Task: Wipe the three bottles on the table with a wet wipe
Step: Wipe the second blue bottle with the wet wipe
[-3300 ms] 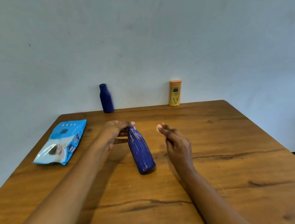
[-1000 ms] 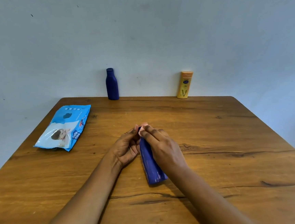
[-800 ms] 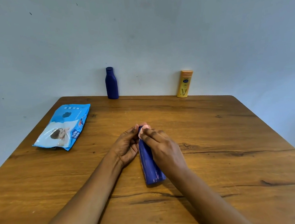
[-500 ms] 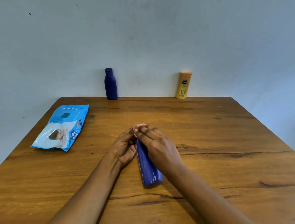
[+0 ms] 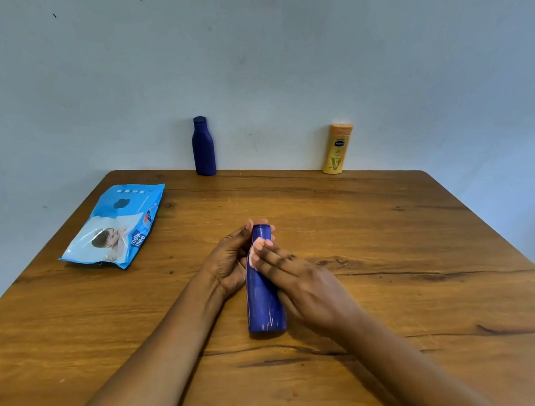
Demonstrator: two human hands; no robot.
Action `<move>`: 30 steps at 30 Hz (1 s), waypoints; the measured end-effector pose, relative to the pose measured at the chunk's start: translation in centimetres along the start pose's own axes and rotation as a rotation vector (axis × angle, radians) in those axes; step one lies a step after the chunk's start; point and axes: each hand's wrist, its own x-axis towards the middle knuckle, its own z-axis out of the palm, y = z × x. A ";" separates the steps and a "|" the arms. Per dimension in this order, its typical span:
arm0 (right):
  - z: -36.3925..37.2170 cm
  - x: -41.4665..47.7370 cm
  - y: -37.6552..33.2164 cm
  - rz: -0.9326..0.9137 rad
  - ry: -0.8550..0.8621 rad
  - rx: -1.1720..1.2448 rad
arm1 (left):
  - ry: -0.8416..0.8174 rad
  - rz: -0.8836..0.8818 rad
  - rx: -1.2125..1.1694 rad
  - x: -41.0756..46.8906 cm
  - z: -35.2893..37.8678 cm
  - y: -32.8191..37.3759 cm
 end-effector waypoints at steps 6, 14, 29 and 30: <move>-0.5 1.8 0.7 -0.028 -0.074 -0.027 | -0.036 -0.003 0.017 0.2 -0.3 0.1; -0.3 -0.6 0.6 -0.158 -0.201 -0.025 | -0.011 0.034 0.058 0.7 -0.3 -0.3; 0.2 -0.1 0.3 -0.160 -0.220 0.025 | -0.005 0.024 0.038 1.0 -0.7 -0.1; 0.4 -1.3 -0.2 -0.231 -0.240 0.033 | 0.010 0.035 0.023 0.9 -0.6 -0.1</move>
